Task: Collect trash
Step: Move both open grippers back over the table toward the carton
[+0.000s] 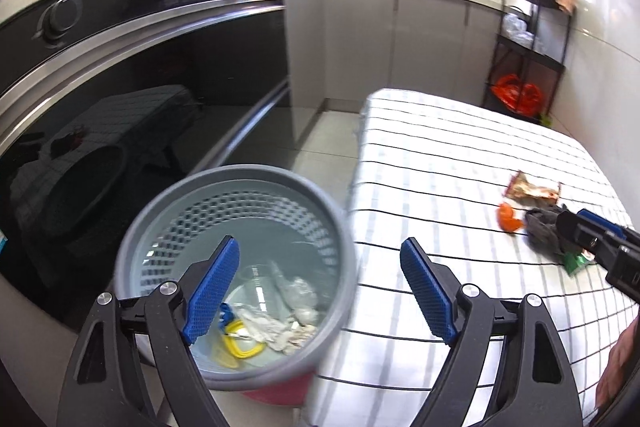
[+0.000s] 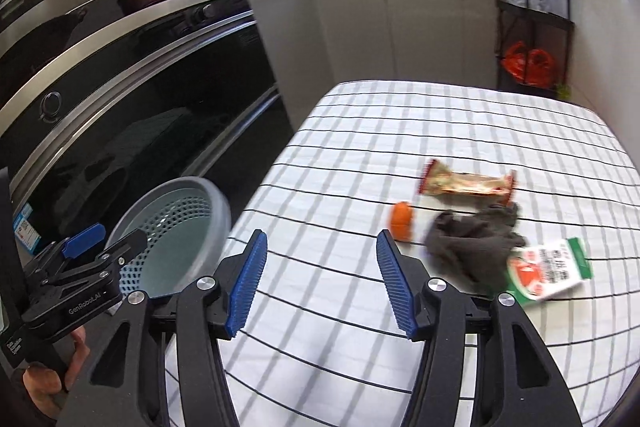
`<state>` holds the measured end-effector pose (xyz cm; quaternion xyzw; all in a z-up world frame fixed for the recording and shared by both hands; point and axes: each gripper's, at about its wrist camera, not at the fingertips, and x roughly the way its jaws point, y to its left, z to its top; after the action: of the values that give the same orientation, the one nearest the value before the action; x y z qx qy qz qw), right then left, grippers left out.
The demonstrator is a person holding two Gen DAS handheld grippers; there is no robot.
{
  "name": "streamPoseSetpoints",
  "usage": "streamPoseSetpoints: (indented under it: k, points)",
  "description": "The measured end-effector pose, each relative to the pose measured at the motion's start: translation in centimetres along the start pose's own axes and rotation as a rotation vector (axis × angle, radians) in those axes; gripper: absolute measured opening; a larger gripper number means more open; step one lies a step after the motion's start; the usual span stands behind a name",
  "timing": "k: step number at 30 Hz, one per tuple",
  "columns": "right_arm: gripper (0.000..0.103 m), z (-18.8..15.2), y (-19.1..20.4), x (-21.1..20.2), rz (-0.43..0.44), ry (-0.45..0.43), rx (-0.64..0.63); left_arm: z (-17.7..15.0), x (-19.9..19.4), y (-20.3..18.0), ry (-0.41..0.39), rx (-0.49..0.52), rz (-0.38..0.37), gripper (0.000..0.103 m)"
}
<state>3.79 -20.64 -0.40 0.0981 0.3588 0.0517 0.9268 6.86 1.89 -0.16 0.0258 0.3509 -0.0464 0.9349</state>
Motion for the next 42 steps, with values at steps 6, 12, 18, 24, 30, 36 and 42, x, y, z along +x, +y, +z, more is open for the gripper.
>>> streamPoseSetpoints:
  k: [6,12,18,24,30,36,42]
  points:
    - [0.056,-0.6,-5.6,-2.3,-0.093,-0.009,0.063,-0.3,0.0,-4.4,0.004,0.057,-0.056,0.083]
    - [0.058,-2.1,-11.5,-4.3,-0.169,0.004,0.134,-1.1,0.2,-7.6,0.010,0.105,-0.093,0.083]
    - [0.058,-3.9,-13.7,-3.7,-0.241,0.047,0.163,-1.1,0.7,-9.3,0.024,0.110,-0.126,0.083]
    - [0.058,-5.3,-12.8,-1.2,-0.299,0.112,0.118,-1.3,1.1,-10.5,0.032,0.122,-0.142,0.083]
    - [0.058,-5.8,-12.6,0.8,-0.314,0.141,0.132,-1.2,1.4,-11.0,0.039,0.126,-0.149,0.083]
    - [0.058,-6.0,-12.5,2.1,-0.338,0.158,0.152,-1.3,1.6,-11.4,0.042,0.133,-0.154,0.083]
    - [0.058,-6.0,-12.5,2.7,-0.343,0.158,0.169,-1.5,1.8,-12.1,0.047,0.143,-0.160,0.083]
